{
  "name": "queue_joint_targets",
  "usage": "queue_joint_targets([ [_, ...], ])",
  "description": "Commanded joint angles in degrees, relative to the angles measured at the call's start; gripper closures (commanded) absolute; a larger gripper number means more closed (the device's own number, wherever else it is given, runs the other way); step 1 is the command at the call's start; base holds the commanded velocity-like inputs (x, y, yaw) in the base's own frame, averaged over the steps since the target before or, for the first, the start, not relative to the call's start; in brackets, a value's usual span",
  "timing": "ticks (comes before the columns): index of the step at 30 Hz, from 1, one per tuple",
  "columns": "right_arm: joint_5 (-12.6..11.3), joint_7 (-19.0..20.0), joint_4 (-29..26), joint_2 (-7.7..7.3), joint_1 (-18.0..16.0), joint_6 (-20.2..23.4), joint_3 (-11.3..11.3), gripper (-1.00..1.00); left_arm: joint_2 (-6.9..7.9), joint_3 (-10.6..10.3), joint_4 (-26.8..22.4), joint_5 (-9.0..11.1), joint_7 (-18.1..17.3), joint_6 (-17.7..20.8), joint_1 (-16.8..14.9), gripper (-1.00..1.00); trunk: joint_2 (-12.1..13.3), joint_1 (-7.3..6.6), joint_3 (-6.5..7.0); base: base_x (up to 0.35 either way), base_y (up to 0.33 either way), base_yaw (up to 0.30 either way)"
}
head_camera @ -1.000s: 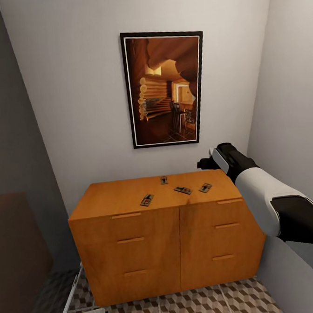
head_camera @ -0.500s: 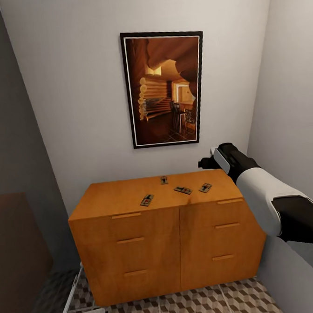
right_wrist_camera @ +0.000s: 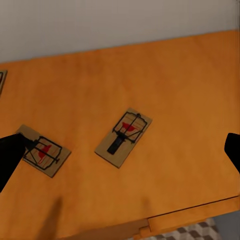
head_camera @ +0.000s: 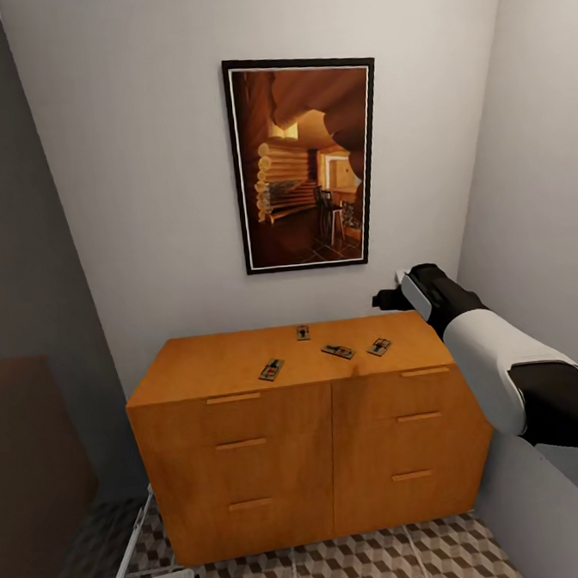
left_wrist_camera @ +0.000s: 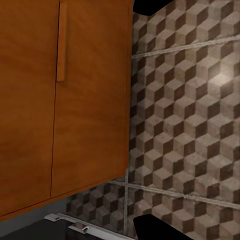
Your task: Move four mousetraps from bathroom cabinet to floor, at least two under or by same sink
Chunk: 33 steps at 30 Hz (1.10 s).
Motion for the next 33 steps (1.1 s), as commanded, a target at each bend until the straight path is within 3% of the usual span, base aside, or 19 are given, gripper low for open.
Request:
queue_joint_targets([
  [1, -0.6, -0.4, -0.1, -0.05, 0.0, 0.1, 0.2, -1.00, 0.03, 0.5, 0.2, 0.1, -0.5, -0.3, -0.1, -1.00, 0.0, 0.00, -0.07, 0.000, 0.000, 0.000],
  [13, -2.1, -0.4, 4.3, -0.18, 0.0, -5.4, 0.2, -1.00, 0.07, 0.5, 0.2, 0.1, -0.5, -0.3, -0.1, -1.00, 0.0, 0.00, -0.07, 0.000, 0.000, 0.000],
  [33, -2.3, -0.6, 4.4, -0.16, 0.0, -5.8, 0.2, -1.00, 0.03, 0.5, 0.2, 0.1, -0.5, -0.3, -0.1, -1.00, 0.0, 0.00, -0.07, 0.000, 0.000, 0.000],
])
